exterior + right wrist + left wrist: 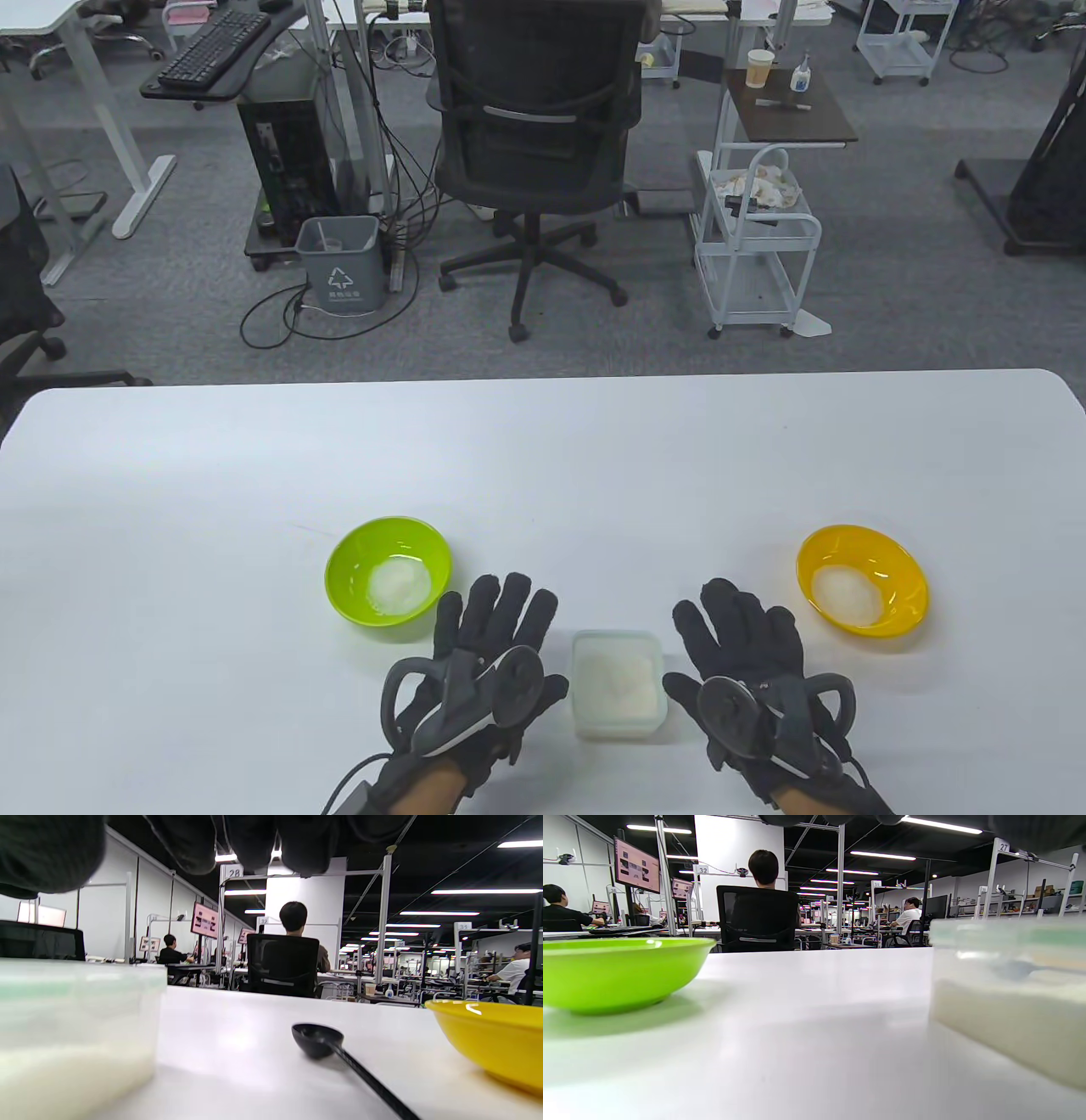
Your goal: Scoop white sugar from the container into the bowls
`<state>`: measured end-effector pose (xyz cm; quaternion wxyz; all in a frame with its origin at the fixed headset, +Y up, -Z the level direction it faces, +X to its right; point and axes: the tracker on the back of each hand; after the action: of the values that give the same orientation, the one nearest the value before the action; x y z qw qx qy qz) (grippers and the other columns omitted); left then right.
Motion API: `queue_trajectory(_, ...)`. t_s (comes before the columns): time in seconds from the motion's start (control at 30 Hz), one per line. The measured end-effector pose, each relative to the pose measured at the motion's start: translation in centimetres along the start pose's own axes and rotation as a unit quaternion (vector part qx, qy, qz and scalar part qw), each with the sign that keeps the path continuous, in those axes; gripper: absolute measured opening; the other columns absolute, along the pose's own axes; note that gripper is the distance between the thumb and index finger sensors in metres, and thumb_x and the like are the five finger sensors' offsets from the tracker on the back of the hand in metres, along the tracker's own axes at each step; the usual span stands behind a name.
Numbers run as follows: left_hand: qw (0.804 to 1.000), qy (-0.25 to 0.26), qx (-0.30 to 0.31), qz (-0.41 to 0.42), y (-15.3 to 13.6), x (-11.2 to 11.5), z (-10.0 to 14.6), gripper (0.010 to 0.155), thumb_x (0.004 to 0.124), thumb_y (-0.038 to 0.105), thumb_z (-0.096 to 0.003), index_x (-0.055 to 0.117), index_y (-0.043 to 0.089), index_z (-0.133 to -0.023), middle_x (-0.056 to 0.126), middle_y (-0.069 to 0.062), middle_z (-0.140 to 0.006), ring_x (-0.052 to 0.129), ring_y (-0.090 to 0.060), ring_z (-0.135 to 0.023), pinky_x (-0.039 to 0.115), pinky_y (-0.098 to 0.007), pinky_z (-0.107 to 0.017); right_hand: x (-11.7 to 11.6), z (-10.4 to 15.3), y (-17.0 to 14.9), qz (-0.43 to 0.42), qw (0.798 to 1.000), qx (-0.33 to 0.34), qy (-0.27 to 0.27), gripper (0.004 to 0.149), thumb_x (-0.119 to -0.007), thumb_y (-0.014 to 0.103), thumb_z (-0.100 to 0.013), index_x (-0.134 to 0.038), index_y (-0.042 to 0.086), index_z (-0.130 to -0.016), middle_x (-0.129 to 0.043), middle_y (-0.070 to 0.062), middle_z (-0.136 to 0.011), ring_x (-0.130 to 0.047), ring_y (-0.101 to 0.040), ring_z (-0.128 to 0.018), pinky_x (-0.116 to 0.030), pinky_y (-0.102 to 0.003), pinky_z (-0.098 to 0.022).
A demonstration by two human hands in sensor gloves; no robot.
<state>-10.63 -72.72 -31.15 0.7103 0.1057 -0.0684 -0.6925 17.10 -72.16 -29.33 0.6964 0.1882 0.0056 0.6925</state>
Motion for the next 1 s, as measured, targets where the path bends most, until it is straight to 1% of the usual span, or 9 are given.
queue_trajectory(0.17,1.0,-0.003,-0.003,0.008,-0.6,0.7,0.4,0.088,0.066,0.074,-0.0361,0.03,0.047,-0.112,0.02,0.013,-0.124,0.03,-0.028,-0.121,0.02,-0.059,-0.083,-0.4,0.4,-0.1,-0.002,1.0,0.0,0.01,0.079,-0.07,0.067,-0.043,-0.042,0.036,-0.11,-0.029,-0.011,-0.121,-0.04,-0.043,-0.113,-0.036,-0.065,-0.078)
queue_trajectory(0.53,1.0,-0.018,-0.008,0.023,-1.0,0.8,0.6,0.088,0.066,0.074,-0.0363,0.032,0.047,-0.112,0.022,0.013,-0.124,0.031,-0.028,-0.121,0.021,-0.059,-0.083,-0.3,0.4,-0.2,-0.009,1.0,-0.01,0.014,0.08,-0.069,0.068,-0.042,-0.042,0.035,-0.11,-0.03,-0.011,-0.121,-0.039,-0.042,-0.113,-0.035,-0.065,-0.078)
queue_trajectory(1.0,0.999,-0.023,-0.007,0.027,-1.1,0.9,0.7,0.087,0.066,0.074,-0.0364,0.033,0.046,-0.112,0.023,0.013,-0.124,0.032,-0.028,-0.121,0.021,-0.059,-0.083,-0.5,0.3,-0.5,-0.016,0.999,-0.021,0.021,0.079,-0.07,0.067,-0.043,-0.043,0.035,-0.11,-0.031,-0.012,-0.121,-0.04,-0.042,-0.113,-0.035,-0.065,-0.078)
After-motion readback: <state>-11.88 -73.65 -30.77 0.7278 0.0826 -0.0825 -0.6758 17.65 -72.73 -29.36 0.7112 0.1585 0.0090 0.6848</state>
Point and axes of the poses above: the tracker on the back of each hand, its own y axis roughly to the thumb side, its own z axis roughly from the fingertips to the wrist, x = y × z
